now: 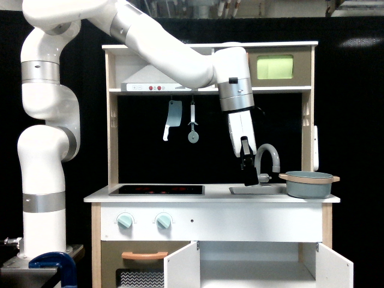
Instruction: Put the bowl inside the kitchen cabinet
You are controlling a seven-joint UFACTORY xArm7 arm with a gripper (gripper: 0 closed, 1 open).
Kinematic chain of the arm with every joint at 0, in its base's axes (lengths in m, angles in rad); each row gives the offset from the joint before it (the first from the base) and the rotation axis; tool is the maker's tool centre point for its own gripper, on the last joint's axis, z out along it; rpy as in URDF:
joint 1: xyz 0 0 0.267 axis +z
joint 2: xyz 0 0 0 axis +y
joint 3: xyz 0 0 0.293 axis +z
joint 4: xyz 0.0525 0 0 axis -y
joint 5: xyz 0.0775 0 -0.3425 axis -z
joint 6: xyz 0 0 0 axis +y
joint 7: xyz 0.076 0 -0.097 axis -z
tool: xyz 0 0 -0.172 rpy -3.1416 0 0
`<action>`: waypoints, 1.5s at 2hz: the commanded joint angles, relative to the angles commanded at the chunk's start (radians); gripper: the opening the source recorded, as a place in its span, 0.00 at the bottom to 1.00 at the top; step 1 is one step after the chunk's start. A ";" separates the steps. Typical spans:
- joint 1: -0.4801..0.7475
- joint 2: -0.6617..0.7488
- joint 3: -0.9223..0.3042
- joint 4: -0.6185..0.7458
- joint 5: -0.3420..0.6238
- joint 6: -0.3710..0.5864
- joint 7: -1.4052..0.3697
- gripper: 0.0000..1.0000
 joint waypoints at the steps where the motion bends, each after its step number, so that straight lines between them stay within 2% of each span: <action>1: -0.043 0.176 0.004 0.218 0.160 0.186 -0.158 1.00; 2: -0.083 0.223 0.001 0.349 0.294 0.299 -0.043 1.00; 3: -0.094 0.229 0.004 0.354 0.381 0.239 0.018 1.00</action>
